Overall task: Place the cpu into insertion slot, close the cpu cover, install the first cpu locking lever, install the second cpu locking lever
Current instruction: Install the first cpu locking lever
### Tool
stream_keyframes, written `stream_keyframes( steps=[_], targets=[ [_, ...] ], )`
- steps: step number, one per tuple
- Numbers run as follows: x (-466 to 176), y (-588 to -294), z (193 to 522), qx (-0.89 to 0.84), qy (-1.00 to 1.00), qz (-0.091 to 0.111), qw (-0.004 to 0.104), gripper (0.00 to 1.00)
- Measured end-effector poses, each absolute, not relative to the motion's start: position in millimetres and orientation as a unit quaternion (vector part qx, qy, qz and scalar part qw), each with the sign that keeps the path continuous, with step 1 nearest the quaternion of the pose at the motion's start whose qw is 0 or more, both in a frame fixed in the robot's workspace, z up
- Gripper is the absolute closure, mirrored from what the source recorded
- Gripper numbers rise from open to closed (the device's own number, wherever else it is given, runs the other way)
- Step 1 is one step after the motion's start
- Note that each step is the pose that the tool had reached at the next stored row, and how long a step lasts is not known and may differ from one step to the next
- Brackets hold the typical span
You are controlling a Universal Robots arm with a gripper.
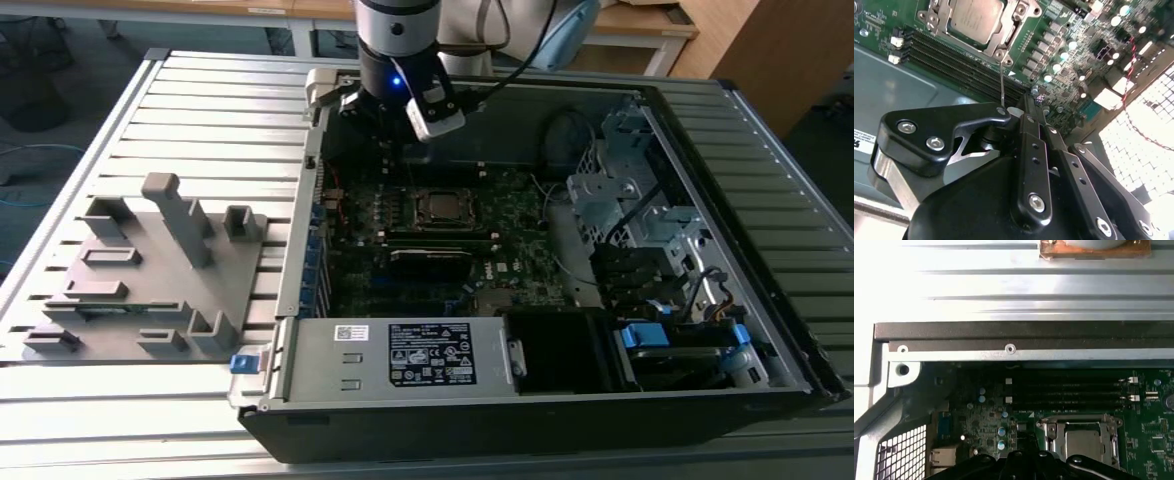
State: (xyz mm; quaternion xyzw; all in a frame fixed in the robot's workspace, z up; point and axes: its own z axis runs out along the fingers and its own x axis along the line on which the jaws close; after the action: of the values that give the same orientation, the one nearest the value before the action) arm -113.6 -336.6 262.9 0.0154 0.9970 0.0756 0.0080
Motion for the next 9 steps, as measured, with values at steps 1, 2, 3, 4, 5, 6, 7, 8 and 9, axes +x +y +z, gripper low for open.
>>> stream_keyframes(
  steps=[1, 2, 3, 4, 5, 6, 7, 8, 9],
  targets=[
    [-113.7, -336.7, 262.6, 0.015, 0.997, 0.078, 0.008, 0.90],
    [-113.9, -336.9, 262.3, 0.015, 0.997, 0.080, 0.008, 0.90],
    [-114.1, -337.0, 261.9, 0.015, 0.996, 0.082, 0.008, 0.90],
    [-114.3, -337.2, 261.4, 0.015, 0.996, 0.086, 0.008, 0.90],
    [-114.5, -337.5, 261.0, 0.015, 0.996, 0.090, 0.008, 0.90],
    [-114.7, -337.7, 260.6, 0.015, 0.995, 0.096, 0.008, 0.90],
    [-114.9, -338.0, 260.3, 0.015, 0.995, 0.102, 0.008, 0.90],
    [-114.9, -338.3, 260.1, 0.015, 0.994, 0.107, 0.007, 0.90],
    [-115.0, -338.5, 259.8, 0.015, 0.994, 0.111, 0.007, 0.90]
  ],
)
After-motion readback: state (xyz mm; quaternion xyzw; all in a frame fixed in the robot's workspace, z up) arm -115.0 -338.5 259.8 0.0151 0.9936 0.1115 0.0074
